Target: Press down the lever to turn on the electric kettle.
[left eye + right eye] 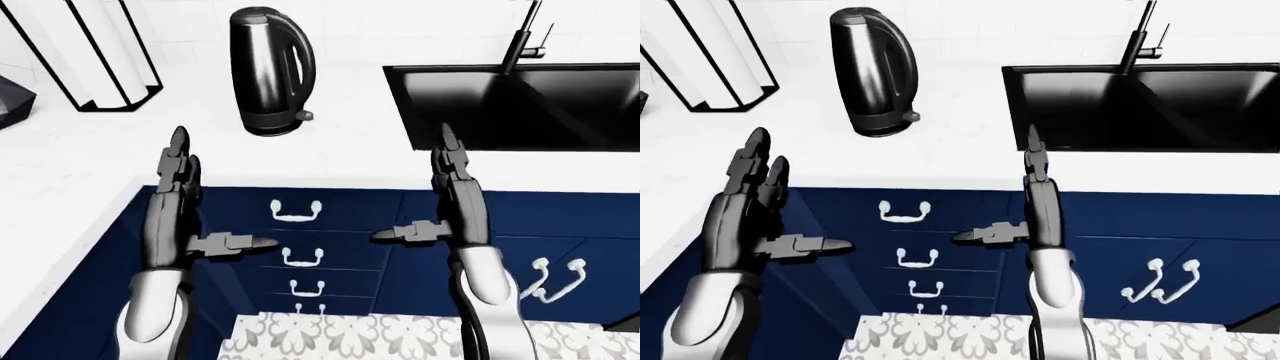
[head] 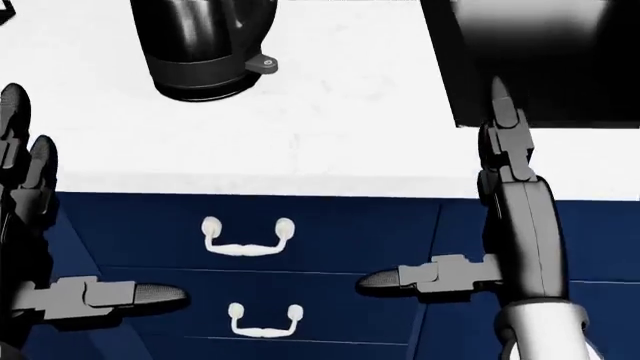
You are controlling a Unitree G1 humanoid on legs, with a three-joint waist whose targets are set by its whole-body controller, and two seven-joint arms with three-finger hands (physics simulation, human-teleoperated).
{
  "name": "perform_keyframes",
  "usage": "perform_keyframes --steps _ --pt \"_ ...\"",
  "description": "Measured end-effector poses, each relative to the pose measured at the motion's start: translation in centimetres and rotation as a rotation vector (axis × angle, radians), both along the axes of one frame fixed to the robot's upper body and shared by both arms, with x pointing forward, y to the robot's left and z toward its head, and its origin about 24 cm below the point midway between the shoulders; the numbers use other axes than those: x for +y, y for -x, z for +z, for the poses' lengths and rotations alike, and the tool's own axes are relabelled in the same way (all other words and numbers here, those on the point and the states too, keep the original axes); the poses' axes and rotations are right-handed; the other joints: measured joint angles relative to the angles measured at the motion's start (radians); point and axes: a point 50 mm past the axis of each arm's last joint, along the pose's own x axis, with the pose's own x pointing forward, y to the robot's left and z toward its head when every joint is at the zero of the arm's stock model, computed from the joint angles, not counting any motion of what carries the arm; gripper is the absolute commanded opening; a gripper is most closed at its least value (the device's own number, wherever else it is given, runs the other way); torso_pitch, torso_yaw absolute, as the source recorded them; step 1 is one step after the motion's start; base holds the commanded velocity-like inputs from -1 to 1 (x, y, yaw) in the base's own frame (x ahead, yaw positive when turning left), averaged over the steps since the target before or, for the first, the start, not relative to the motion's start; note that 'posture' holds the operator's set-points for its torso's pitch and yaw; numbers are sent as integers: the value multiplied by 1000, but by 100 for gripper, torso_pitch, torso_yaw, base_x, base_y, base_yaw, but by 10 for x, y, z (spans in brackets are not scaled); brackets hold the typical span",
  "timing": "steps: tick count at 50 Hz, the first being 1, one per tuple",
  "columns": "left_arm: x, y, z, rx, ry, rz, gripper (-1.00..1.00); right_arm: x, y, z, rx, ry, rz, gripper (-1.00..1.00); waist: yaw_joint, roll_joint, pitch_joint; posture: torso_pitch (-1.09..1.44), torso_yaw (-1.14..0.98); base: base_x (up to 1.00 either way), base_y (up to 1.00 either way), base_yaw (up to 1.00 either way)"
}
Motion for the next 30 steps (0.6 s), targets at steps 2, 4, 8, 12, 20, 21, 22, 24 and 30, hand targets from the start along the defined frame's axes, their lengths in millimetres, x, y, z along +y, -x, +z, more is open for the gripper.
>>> perform_keyframes --steps 2,4,8,12,20,21,22,24,30 --pt "4 -1 -6 34 4 22 100 4 -1 -6 33 -2 21 100 12 10 13 0 0 34 0 0" --pt "5 -1 -8 43 4 32 100 5 -2 -9 49 -5 30 100 17 13 3 0 0 12 0 0" --pt "1 -1 -1 4 0 11 100 1 0 -2 17 0 5 100 12 -32 -9 0 0 0 0 23" --pt "2 0 -3 16 2 13 100 2 0 0 8 5 9 100 15 -103 -14 0 0 0 0 33" --pt "-2 1 -2 13 9 -8 100 -2 -1 -3 28 12 -8 100 4 -72 -22 0 0 0 0 31" --pt "-2 2 0 1 7 -5 100 -1 0 -1 14 13 -3 100 4 -60 -19 0 0 0 0 30" --pt "-2 2 2 -9 6 -4 100 -1 0 1 3 13 0 100 4 -48 -16 0 0 0 0 30" --pt "-2 2 4 -20 5 -7 100 0 1 2 -6 13 3 100 2 -19 -15 0 0 0 0 29" --pt "5 1 -3 24 3 29 100 6 -2 -7 43 2 36 100 27 5 -24 0 0 0 0 20"
